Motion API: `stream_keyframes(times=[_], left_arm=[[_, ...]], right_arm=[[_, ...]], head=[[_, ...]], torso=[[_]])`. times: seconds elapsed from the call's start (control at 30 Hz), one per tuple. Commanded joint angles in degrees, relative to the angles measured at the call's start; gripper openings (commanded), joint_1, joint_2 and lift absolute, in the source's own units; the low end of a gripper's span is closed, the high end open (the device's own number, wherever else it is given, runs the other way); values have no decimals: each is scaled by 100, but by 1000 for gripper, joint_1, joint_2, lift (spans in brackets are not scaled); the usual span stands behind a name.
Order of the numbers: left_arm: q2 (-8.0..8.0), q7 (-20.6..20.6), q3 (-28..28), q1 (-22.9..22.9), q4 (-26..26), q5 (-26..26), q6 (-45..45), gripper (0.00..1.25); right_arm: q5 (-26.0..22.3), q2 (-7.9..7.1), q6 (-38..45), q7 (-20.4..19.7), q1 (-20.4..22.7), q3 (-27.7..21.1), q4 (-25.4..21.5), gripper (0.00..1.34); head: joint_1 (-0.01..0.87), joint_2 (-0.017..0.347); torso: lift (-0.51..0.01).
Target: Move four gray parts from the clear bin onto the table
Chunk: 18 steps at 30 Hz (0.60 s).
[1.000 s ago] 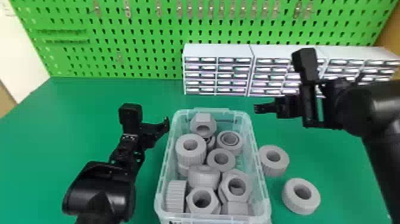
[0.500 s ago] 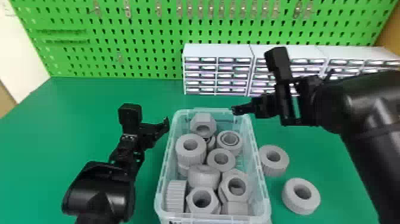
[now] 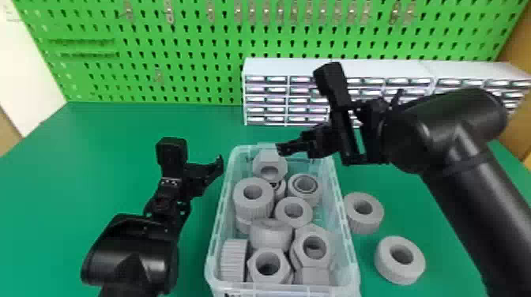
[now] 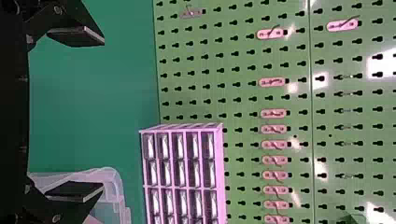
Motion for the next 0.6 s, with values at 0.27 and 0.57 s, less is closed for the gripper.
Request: stream_keyframes(times=[0.27, 0.57], left_arm=[[3, -44, 50, 0, 0, -26, 0, 1068], [3, -44, 59, 0, 0, -35, 0, 1068]], right_arm=[[-298, 175, -433, -4, -419, 668, 624, 853], [-360, 236, -564, -4, -630, 844, 1028, 853]], head=[[693, 72], [693, 72]], torso=[[-52], [-52]])
